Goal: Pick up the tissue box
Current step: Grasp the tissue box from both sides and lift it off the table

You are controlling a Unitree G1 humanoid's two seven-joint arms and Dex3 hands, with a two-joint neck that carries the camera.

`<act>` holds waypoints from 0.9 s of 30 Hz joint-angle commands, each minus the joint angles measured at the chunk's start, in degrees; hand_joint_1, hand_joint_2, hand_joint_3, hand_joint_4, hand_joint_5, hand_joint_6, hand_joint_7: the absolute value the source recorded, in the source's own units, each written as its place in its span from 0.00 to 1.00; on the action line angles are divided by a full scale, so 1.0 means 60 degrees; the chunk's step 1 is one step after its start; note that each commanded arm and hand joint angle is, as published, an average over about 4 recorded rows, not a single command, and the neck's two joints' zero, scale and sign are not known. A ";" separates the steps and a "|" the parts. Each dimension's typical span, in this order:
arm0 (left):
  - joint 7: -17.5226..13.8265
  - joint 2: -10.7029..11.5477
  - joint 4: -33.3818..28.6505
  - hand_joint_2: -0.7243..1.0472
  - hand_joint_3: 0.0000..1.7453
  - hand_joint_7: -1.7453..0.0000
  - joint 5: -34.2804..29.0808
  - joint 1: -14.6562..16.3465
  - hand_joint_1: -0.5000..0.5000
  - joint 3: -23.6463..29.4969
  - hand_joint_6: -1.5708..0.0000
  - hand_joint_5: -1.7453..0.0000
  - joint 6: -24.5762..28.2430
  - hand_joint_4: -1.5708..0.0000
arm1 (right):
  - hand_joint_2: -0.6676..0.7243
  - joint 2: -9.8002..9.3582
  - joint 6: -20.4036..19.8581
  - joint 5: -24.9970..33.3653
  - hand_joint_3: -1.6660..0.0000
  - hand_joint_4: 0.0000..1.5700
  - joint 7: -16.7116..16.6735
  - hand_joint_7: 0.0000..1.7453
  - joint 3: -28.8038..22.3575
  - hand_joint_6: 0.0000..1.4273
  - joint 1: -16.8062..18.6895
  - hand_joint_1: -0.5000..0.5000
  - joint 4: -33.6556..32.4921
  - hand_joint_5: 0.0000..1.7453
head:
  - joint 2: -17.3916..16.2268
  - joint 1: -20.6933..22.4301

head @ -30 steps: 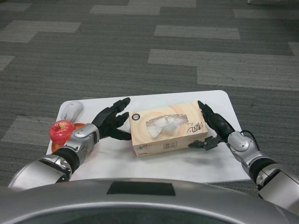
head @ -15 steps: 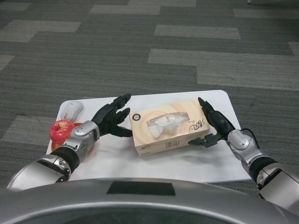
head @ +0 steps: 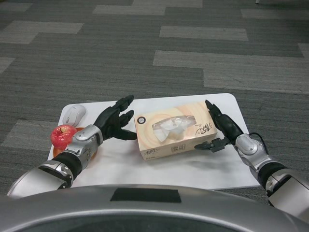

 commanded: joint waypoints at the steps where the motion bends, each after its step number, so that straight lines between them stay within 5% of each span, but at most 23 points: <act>1: 0.0010 -0.0191 -0.0269 1.00 0.10 1.00 -0.0291 -0.0224 1.00 0.0027 1.00 1.00 -0.0238 1.00 | 0.23 0.0199 -0.0115 -0.0136 0.76 0.00 0.0154 0.00 0.0084 0.00 -0.0178 0.07 -0.0262 0.06 | -0.0003 -0.0002; 18: -0.0059 -0.0089 -0.0503 1.00 0.10 1.00 -0.0862 -0.0180 1.00 0.0056 1.00 1.00 -0.0219 1.00 | 0.23 0.0173 -0.0115 -0.0143 0.76 0.00 0.0143 0.00 0.0098 0.00 -0.0175 0.04 -0.0292 0.06 | -0.0020 0.0012; 27: -0.0675 0.0505 -0.0811 1.00 0.10 1.00 -0.0650 0.0010 1.00 -0.0032 1.00 1.00 0.0813 1.00 | 0.23 0.0144 -0.0115 -0.0129 0.76 0.00 0.0114 0.00 0.0120 0.00 -0.0175 0.04 -0.0277 0.06 | 0.0000 0.0027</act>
